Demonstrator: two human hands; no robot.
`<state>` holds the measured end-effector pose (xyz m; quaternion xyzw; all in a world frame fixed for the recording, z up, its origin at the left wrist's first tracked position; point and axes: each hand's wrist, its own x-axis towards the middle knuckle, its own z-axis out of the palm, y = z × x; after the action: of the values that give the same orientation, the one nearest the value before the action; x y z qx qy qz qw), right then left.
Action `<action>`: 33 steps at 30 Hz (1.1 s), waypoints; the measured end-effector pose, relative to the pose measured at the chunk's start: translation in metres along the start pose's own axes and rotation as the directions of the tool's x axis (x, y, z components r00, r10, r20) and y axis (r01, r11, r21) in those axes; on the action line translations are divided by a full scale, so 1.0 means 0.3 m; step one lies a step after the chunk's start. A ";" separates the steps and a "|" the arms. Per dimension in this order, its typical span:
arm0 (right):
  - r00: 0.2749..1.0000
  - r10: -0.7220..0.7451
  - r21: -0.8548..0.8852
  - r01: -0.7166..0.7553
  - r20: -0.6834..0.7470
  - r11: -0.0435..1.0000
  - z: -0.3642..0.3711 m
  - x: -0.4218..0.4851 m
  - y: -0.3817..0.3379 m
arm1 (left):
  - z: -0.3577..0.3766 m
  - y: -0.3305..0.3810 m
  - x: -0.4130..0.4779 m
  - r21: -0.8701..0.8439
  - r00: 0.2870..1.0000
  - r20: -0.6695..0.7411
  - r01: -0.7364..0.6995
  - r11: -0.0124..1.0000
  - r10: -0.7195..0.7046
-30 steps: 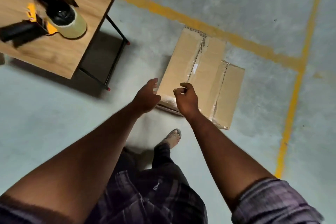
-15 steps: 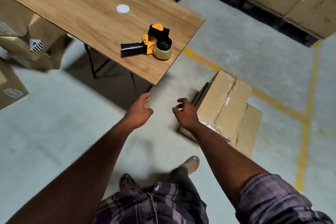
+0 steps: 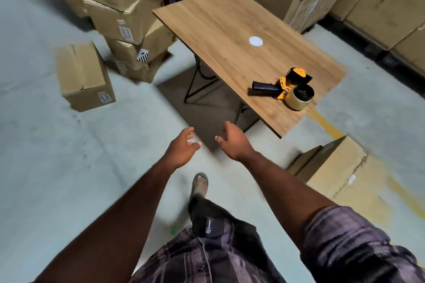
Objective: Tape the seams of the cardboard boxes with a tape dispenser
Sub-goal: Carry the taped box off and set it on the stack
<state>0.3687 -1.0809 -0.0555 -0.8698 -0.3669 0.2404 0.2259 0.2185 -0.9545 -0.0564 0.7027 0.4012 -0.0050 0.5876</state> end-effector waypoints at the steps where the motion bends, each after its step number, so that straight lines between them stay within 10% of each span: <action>1: 1.000 -0.011 -0.017 0.011 0.022 1.000 0.015 0.048 -0.021 | -0.033 -0.015 0.033 -0.003 1.000 -0.012 0.018 1.000 -0.018; 33: 0.957 -0.074 -0.029 0.085 0.281 0.996 0.470 1.635 -1.075 | -1.465 -0.109 1.166 -0.213 0.933 -0.285 0.161 0.964 -0.219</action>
<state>0.4171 -0.4812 -0.1059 -0.8160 -0.4347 0.3442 0.1637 0.2328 -0.3949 -0.1146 0.5946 0.5525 0.0844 0.5780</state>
